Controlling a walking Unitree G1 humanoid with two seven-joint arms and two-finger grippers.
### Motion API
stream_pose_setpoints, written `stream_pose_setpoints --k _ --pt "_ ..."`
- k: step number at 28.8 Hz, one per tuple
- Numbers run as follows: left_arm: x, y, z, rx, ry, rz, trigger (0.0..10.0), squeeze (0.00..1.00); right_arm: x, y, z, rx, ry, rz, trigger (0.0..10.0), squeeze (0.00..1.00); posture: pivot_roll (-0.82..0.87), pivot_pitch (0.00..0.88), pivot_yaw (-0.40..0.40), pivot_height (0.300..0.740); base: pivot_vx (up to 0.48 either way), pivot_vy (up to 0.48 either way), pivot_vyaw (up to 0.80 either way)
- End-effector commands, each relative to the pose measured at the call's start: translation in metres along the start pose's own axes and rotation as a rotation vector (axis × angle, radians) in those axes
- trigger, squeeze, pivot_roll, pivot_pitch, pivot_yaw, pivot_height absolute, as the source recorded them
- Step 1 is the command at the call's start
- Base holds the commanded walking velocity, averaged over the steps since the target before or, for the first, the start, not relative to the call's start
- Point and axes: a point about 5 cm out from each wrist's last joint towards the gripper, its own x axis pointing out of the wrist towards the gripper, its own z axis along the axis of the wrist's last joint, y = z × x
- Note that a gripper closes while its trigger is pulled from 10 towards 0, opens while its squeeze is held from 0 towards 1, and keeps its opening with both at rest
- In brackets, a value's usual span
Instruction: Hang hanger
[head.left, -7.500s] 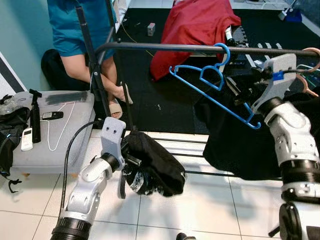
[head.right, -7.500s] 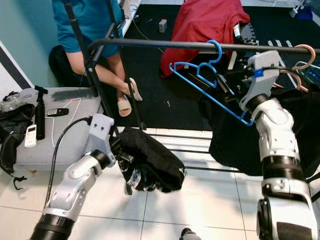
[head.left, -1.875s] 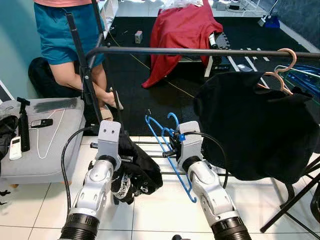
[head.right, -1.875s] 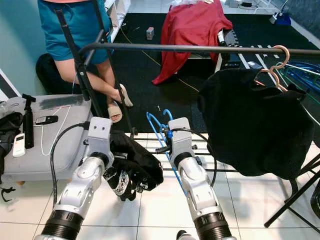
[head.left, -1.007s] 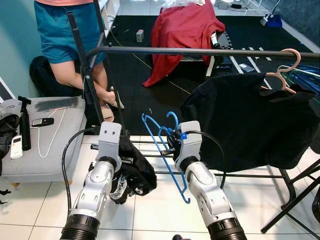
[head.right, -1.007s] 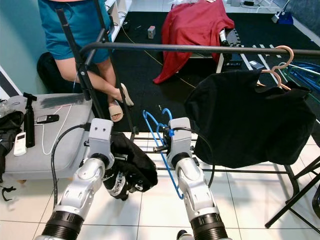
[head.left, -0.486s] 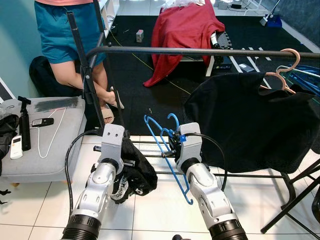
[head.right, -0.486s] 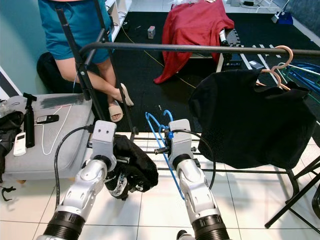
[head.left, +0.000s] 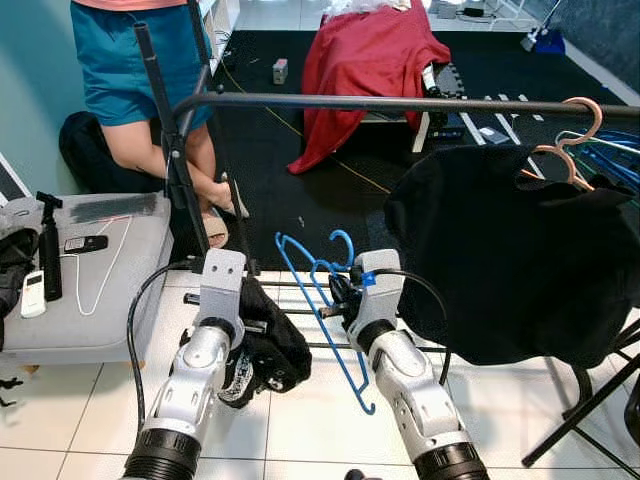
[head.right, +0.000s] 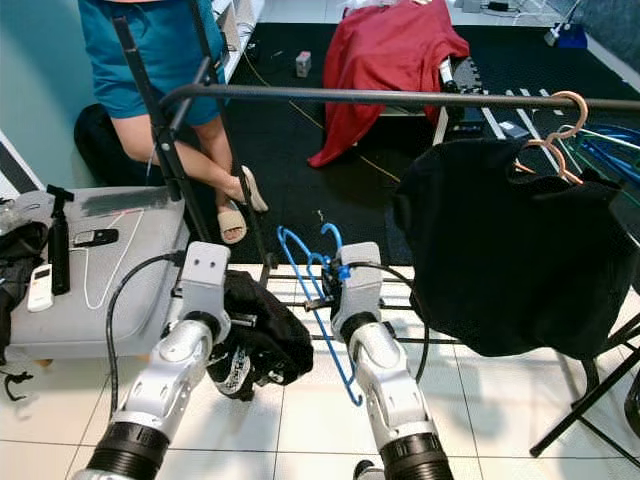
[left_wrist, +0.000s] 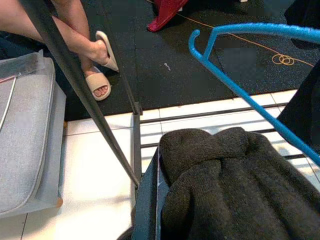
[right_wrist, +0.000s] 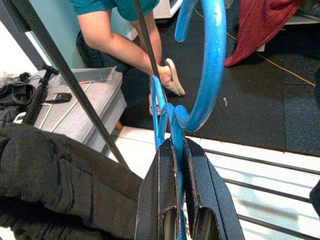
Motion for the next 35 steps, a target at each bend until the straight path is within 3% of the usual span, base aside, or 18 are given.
stream_pose_setpoints --k 1,7,10,15,22,28,35 --pt "0.0021 -0.0015 0.0046 0.009 -0.021 -0.008 10.0 0.00 0.0000 0.0004 0.0026 -0.027 -0.019 -0.007 10.0 0.00 -0.08 0.136 0.019 0.740 0.000 0.000 0.00" --pt "0.0030 -0.0004 0.0054 0.011 -0.022 -0.001 10.0 0.00 0.0002 -0.0011 0.0031 -0.053 -0.027 -0.021 10.0 0.00 -0.07 0.133 0.018 0.740 0.000 0.000 0.00" --pt "0.0033 -0.0004 0.0056 0.011 -0.023 0.001 10.0 0.00 0.0009 0.0022 0.0029 0.030 -0.024 0.023 10.0 0.00 -0.07 0.132 0.018 0.740 0.000 0.000 0.00" --pt "0.0035 -0.0004 0.0059 0.011 -0.023 0.002 10.0 0.00 0.0009 0.0039 0.0046 0.061 -0.039 0.037 10.0 0.00 -0.07 0.131 0.016 0.740 0.000 0.000 0.00" --pt "0.0035 -0.0008 0.0056 0.010 -0.024 0.002 10.0 0.00 0.0010 -0.0008 0.0037 -0.020 -0.026 -0.008 10.0 0.00 -0.07 0.129 0.016 0.740 0.000 0.000 0.00" --pt "0.0035 -0.0010 0.0054 0.010 -0.023 0.001 10.0 0.00 0.0005 0.0039 0.0058 0.084 -0.051 0.042 10.0 0.00 -0.07 0.131 0.015 0.740 0.000 0.000 0.00" --pt "0.0028 -0.0012 0.0044 0.009 -0.022 0.001 10.0 0.00 0.0012 0.0037 0.0051 0.069 -0.045 0.036 10.0 0.00 -0.08 0.127 0.015 0.740 0.000 0.000 0.00"
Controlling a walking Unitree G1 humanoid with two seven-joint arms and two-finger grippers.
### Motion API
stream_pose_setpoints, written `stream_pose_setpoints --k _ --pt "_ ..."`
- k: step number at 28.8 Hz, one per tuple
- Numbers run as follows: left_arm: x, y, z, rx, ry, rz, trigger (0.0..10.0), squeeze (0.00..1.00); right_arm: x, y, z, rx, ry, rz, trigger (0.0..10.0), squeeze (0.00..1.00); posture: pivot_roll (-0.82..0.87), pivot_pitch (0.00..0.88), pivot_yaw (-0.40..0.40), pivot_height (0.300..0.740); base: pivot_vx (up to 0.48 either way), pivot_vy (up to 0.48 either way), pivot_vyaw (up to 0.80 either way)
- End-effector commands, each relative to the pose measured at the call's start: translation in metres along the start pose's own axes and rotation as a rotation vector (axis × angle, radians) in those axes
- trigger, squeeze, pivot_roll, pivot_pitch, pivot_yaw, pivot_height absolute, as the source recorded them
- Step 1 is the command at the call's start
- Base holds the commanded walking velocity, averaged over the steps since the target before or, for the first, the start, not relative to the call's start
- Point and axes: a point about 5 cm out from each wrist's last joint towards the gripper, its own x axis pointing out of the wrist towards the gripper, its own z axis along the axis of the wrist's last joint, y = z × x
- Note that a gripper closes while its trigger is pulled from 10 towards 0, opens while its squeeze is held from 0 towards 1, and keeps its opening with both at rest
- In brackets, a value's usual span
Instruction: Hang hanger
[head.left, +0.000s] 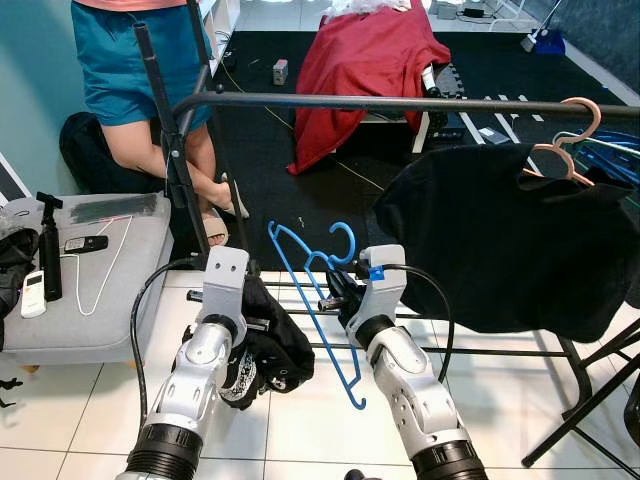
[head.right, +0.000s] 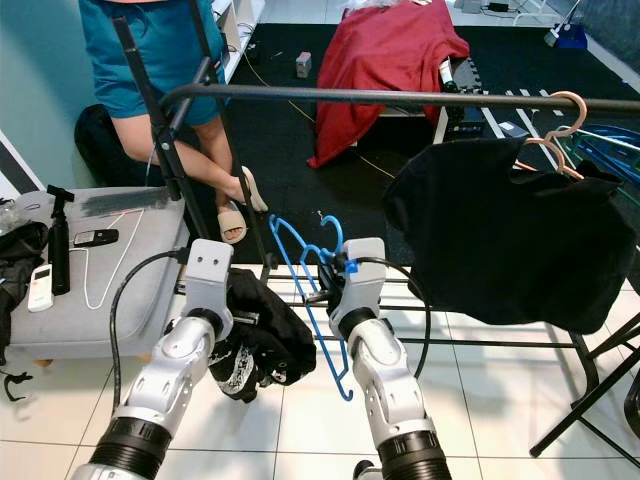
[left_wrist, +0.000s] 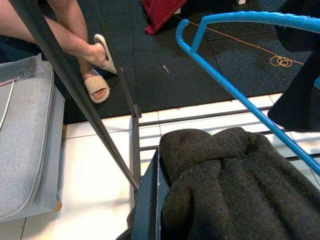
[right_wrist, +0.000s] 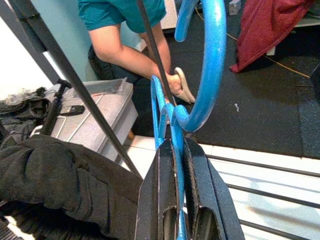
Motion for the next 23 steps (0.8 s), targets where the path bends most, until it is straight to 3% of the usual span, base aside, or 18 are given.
stream_pose_setpoints --k 1,15,17,19,23 --pt "0.0000 -0.0002 0.0004 0.007 -0.011 0.005 10.0 0.00 0.0004 0.0020 0.0006 0.007 -0.006 0.007 10.0 0.00 -0.08 0.127 0.015 0.740 0.000 0.000 0.00" --pt "-0.0015 -0.0017 -0.0017 0.005 -0.009 0.002 10.0 0.00 0.0003 0.0007 -0.0003 0.011 -0.003 0.000 10.0 0.00 -0.08 0.113 0.008 0.740 0.000 0.000 0.00" --pt "-0.0015 -0.0021 -0.0018 0.005 -0.009 0.001 10.0 0.00 0.0003 0.0017 0.0015 0.080 -0.021 0.004 10.0 0.00 -0.08 0.112 0.007 0.740 0.000 0.000 0.00" --pt "-0.0016 -0.0022 -0.0019 0.005 -0.009 0.000 10.0 0.00 0.0005 0.0016 -0.0010 0.085 -0.001 0.005 10.0 0.00 -0.08 0.110 0.009 0.740 0.000 0.000 0.00" --pt "-0.0019 -0.0026 -0.0022 0.006 -0.010 -0.002 10.0 0.00 -0.0009 0.0018 -0.0052 0.058 0.023 0.012 10.0 0.00 -0.08 0.105 0.008 0.740 0.000 0.000 0.00"
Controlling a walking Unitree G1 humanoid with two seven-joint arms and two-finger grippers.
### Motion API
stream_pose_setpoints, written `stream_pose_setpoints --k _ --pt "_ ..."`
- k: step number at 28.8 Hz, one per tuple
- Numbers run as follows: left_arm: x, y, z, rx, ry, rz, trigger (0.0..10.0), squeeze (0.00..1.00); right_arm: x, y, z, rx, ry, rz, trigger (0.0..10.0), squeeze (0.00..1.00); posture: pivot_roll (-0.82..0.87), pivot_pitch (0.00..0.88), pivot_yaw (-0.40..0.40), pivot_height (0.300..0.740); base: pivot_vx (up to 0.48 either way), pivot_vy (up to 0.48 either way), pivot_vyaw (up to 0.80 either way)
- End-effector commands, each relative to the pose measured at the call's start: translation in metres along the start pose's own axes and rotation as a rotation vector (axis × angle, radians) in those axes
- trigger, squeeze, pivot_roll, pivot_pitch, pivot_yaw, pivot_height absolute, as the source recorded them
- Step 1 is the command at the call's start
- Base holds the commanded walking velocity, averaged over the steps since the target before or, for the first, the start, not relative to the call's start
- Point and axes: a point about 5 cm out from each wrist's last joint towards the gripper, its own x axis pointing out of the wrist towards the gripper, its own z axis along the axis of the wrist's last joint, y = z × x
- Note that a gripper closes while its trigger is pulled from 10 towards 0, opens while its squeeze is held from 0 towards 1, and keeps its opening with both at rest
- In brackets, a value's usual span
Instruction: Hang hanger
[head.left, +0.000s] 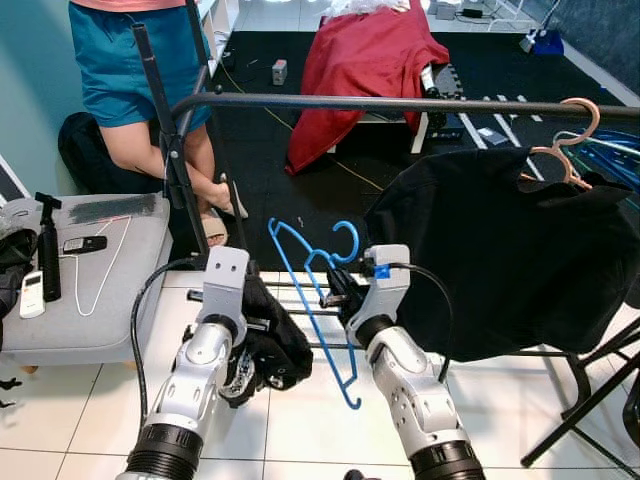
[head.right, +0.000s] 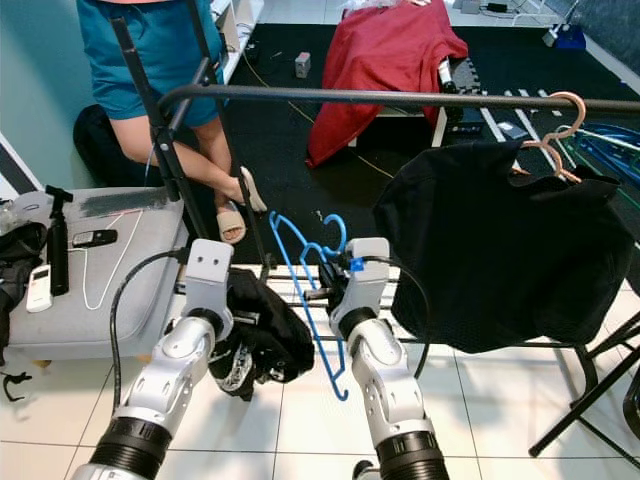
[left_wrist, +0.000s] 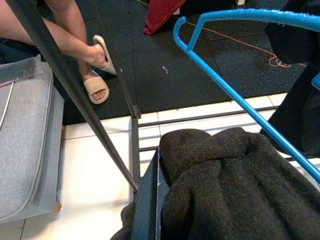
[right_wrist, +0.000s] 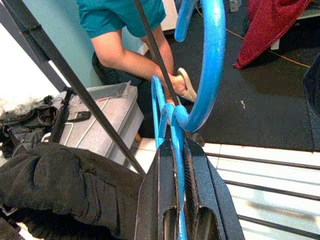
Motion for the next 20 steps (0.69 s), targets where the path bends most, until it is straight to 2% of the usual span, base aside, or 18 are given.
stream_pose_setpoints --k 1,11,13,14,16,18,19,20 --pt "-0.002 -0.002 -0.002 0.007 -0.007 0.000 10.0 0.00 -0.001 0.002 -0.005 -0.002 0.026 0.009 10.0 0.00 -0.08 0.105 0.008 0.740 0.000 0.000 0.00" --pt "-0.002 -0.002 -0.002 0.013 -0.011 0.000 10.0 0.00 -0.002 0.003 -0.003 -0.072 0.003 0.047 10.0 0.00 -0.08 0.102 0.005 0.740 0.000 0.000 0.00" --pt "-0.002 0.000 -0.002 0.022 -0.015 0.004 10.0 0.00 -0.003 0.004 -0.002 -0.082 0.001 0.059 10.0 0.00 -0.08 0.104 0.005 0.740 0.000 0.000 0.00" --pt "0.000 0.008 0.001 0.041 -0.030 0.030 10.0 0.00 -0.005 0.002 -0.005 -0.100 0.038 0.072 10.0 0.00 -0.09 0.110 0.004 0.740 0.000 0.000 0.00" --pt "0.000 0.008 0.001 0.041 -0.030 0.030 10.0 0.00 -0.005 0.002 -0.005 -0.100 0.038 0.072 10.0 0.00 -0.09 0.110 0.004 0.740 0.000 0.000 0.00" --pt "0.004 0.037 0.013 0.090 -0.076 0.111 10.0 0.00 -0.016 -0.004 -0.029 -0.206 0.290 0.162 10.0 0.00 -0.09 0.118 0.009 0.740 0.000 0.000 0.00" --pt "0.004 0.037 0.013 0.090 -0.076 0.111 10.0 0.00 -0.016 -0.004 -0.029 -0.206 0.290 0.162 10.0 0.00 -0.09 0.118 0.009 0.740 0.000 0.000 0.00" --pt "0.006 0.054 0.018 0.099 -0.084 0.153 10.0 0.00 -0.022 -0.008 -0.036 -0.205 0.365 0.169 10.0 0.00 -0.09 0.117 0.008 0.740 0.000 0.000 0.00"
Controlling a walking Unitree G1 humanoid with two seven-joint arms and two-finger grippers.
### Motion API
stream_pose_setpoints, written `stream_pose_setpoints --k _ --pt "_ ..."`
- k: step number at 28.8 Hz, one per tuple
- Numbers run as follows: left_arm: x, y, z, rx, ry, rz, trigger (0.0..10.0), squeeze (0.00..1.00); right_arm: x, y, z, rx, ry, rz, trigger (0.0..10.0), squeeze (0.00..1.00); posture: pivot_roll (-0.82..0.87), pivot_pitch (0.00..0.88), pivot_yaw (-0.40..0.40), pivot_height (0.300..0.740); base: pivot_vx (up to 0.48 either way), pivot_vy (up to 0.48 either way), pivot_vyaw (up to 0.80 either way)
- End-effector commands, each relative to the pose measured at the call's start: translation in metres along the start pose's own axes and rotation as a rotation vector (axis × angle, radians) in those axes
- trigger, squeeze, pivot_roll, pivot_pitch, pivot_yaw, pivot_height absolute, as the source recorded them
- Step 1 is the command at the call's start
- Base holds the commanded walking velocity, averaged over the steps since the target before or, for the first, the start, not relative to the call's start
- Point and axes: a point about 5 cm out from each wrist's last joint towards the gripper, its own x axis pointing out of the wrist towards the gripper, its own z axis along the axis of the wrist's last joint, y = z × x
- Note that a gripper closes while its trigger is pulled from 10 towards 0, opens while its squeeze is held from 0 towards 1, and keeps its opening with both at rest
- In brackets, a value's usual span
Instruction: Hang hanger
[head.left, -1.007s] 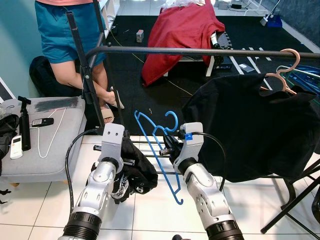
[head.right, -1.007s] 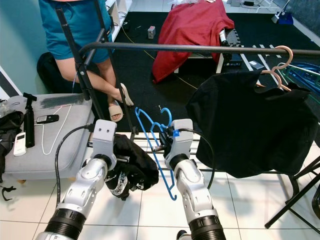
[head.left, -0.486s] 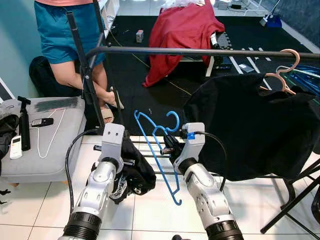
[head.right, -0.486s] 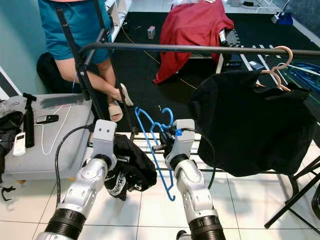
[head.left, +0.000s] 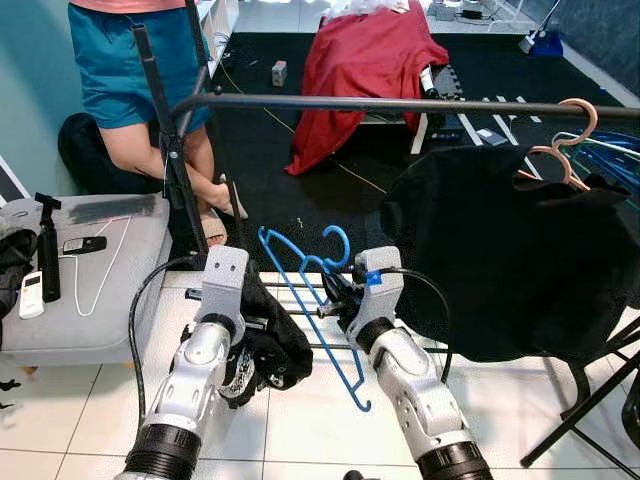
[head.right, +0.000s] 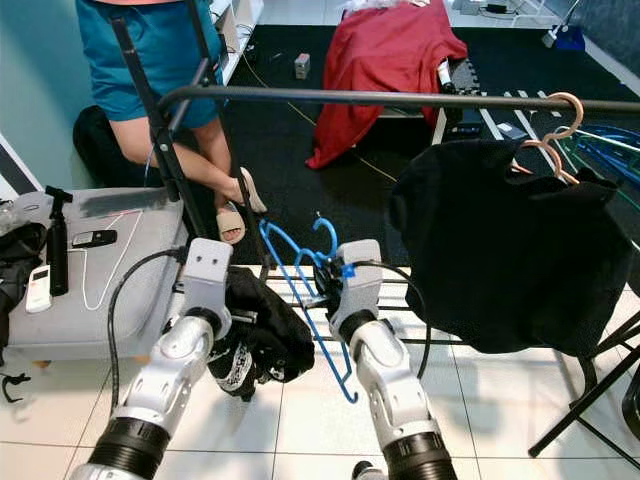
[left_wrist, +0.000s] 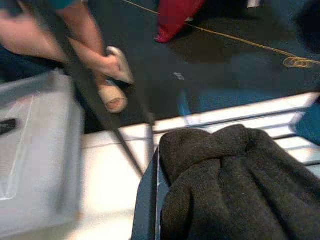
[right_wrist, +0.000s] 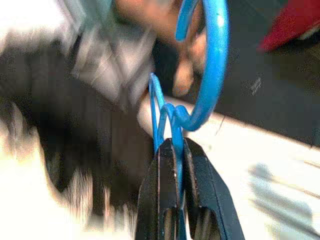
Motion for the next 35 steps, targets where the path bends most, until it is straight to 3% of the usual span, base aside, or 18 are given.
stream_pose_setpoints --k 1,2,4,6,13,16,18,24,26,28,35 --pt "0.004 0.021 0.009 0.013 -0.041 0.068 10.0 0.00 -0.004 0.003 -0.014 0.004 0.100 0.029 10.0 0.00 -0.09 0.117 0.008 0.740 0.000 0.000 0.00" --pt "0.004 0.021 0.009 0.013 -0.041 0.068 10.0 0.00 -0.004 0.003 -0.014 0.004 0.100 0.029 10.0 0.00 -0.09 0.117 0.008 0.740 0.000 0.000 0.00" --pt "0.008 0.043 0.013 0.015 -0.041 0.119 10.0 0.00 -0.007 0.006 -0.015 0.050 0.125 0.051 10.0 0.00 -0.08 0.121 0.005 0.740 0.000 0.000 0.00" --pt "0.009 0.045 0.016 0.019 -0.048 0.116 10.0 0.00 -0.006 0.009 -0.011 0.063 0.101 0.064 10.0 0.00 -0.08 0.123 0.002 0.740 0.000 0.000 0.00" --pt "0.011 0.038 0.021 0.036 -0.064 0.068 10.0 0.00 -0.005 0.017 0.002 0.082 0.036 0.131 10.0 0.00 -0.07 0.129 0.000 0.740 0.000 0.000 0.00" --pt "0.014 0.028 0.024 0.091 -0.071 -0.022 10.0 0.00 -0.012 0.030 0.034 0.073 -0.087 0.282 10.0 0.00 -0.09 0.143 0.010 0.740 0.000 0.000 0.00" --pt "0.015 0.029 0.024 0.099 -0.068 -0.033 10.0 0.00 -0.016 0.034 0.042 0.069 -0.098 0.328 10.0 0.00 -0.09 0.143 0.010 0.740 0.000 0.000 0.00" --pt "0.020 0.031 0.026 0.122 -0.064 -0.034 10.0 0.00 -0.026 0.041 0.054 0.020 -0.056 0.436 10.0 0.00 -0.09 0.145 0.015 0.740 0.000 0.000 0.00" --pt "0.026 0.036 0.027 0.157 -0.043 -0.012 10.0 0.00 -0.039 0.041 0.063 -0.077 0.003 0.559 10.0 0.00 -0.10 0.143 0.016 0.740 0.000 0.000 0.00" --pt "0.027 0.038 0.027 0.163 -0.035 -0.003 10.0 0.00 -0.043 0.040 0.066 -0.101 0.018 0.596 10.0 0.00 -0.10 0.149 0.016 0.740 0.000 0.000 0.00" --pt "0.028 0.038 0.030 0.137 -0.039 -0.019 10.0 0.00 -0.044 0.032 0.069 -0.097 0.022 0.575 10.0 0.00 -0.09 0.150 0.014 0.740 0.000 0.000 0.00"
